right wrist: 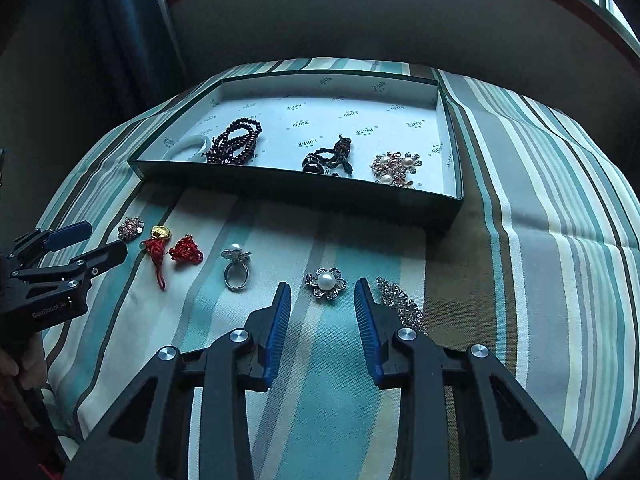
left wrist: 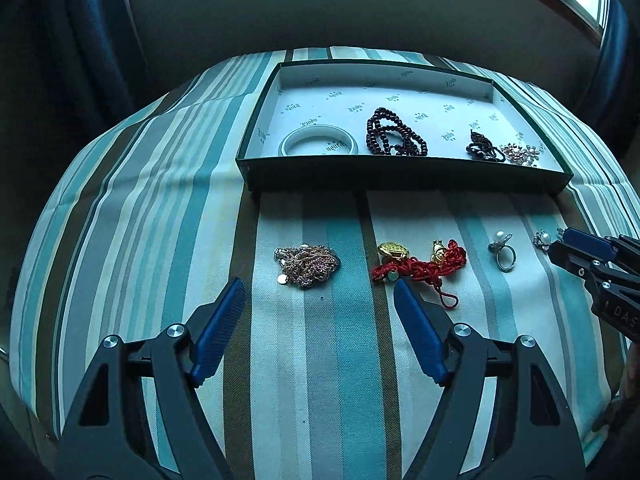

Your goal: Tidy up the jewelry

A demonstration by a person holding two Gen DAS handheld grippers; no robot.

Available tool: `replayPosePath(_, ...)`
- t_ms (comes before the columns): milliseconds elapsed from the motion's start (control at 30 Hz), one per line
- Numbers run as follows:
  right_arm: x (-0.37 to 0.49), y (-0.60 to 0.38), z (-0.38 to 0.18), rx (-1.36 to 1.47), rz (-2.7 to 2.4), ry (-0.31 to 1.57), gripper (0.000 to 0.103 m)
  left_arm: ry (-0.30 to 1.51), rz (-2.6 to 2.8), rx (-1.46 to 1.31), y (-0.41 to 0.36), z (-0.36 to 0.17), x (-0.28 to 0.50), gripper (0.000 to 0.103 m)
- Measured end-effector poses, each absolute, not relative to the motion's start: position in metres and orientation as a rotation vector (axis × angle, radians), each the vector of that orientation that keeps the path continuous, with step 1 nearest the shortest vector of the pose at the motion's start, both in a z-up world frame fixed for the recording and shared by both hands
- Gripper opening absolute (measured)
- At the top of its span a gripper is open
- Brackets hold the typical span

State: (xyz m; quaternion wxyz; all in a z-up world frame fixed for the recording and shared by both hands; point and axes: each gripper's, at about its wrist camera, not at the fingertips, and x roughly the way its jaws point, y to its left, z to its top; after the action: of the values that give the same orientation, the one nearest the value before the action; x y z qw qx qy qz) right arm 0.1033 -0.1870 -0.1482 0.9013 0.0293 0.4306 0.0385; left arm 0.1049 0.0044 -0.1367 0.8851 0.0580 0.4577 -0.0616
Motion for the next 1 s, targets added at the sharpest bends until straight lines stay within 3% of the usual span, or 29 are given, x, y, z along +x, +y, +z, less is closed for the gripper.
replayPosePath(1000, 0.112, -0.178, -0.155, 0.018, 0.118, 0.909, 0.032, 0.985, -0.12, 0.102, 0.012, -0.147, 0.108, 0.076)
